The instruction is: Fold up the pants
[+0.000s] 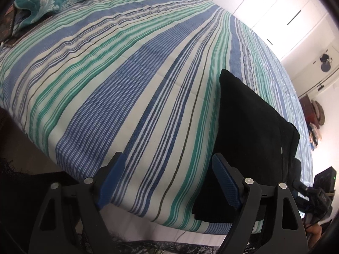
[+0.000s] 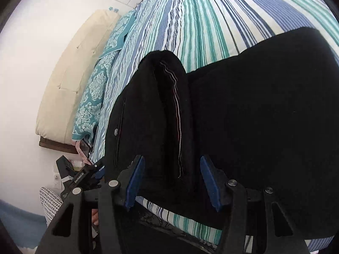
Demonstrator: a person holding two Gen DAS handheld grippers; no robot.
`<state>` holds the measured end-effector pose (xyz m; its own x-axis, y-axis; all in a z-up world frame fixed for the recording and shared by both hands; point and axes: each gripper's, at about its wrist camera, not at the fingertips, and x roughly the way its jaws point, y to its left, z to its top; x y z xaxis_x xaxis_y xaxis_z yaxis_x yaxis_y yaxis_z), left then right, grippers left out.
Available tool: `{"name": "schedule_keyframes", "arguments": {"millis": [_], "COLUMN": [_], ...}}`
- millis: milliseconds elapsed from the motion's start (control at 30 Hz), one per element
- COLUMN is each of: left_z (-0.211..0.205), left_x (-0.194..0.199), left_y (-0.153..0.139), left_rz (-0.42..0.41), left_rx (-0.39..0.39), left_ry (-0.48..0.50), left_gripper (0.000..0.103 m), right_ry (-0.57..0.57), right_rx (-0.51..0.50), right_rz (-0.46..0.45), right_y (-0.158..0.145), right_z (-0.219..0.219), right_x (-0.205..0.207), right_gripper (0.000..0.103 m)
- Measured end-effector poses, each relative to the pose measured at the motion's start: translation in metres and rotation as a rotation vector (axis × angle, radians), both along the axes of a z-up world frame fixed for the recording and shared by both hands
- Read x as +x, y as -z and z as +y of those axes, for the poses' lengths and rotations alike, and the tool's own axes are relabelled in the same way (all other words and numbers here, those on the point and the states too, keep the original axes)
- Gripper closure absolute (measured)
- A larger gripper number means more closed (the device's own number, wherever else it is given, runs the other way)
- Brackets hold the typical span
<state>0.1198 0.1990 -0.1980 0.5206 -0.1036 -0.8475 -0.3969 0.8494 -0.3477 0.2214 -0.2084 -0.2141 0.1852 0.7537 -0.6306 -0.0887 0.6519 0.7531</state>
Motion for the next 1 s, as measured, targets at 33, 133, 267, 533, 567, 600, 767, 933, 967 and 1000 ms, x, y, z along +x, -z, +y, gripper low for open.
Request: {"name": "schedule_keyframes", "arguments": {"millis": [33,133,267,533,567,600,767,933,967,1000], "left_z": [-0.001,-0.004,-0.005,0.007,0.007,0.007,0.005,0.003,0.002,0.000], "left_x": [0.000,0.001,0.002,-0.001,-0.002,-0.002,-0.003,-0.003,-0.003,-0.002], "left_y": [0.000,0.000,0.002,0.007,0.007,0.007,0.005,0.004,0.004,0.004], "left_rz": [0.000,0.002,0.013,0.026,0.024,0.023,0.018,0.013,0.014,0.014], "left_rx": [0.002,0.016,0.032,0.012,0.012,0.013,0.025,0.028,0.030,0.032], "left_ry": [0.001,0.009,0.009,-0.028,-0.030,-0.031,-0.021,-0.015,-0.012,-0.008], "left_gripper": [0.018,0.018,0.018,0.018,0.018,0.018,0.018,0.018,0.018,0.018], "right_ry": [-0.002,-0.001,-0.059,-0.093,-0.088,-0.083,-0.075,-0.017,0.006,0.030], "right_rx": [0.030,0.122,-0.064,-0.070,-0.052,-0.034,0.025,0.016,-0.002,-0.016], "right_rz": [0.012,0.040,0.048,-0.067,-0.089,-0.110,-0.215,-0.253,-0.246,-0.229], "right_y": [0.000,0.001,0.003,-0.033,-0.043,-0.055,-0.108,-0.126,-0.123,-0.117], "right_z": [0.005,0.011,0.020,0.033,0.026,0.022,-0.007,-0.061,-0.074,-0.088], "right_x": [0.004,0.012,0.015,0.006,0.001,-0.001,-0.016,-0.029,-0.030,-0.031], "right_gripper": [0.046,0.042,0.049,0.083,0.084,0.085,0.085,0.085,0.085,0.085]}}
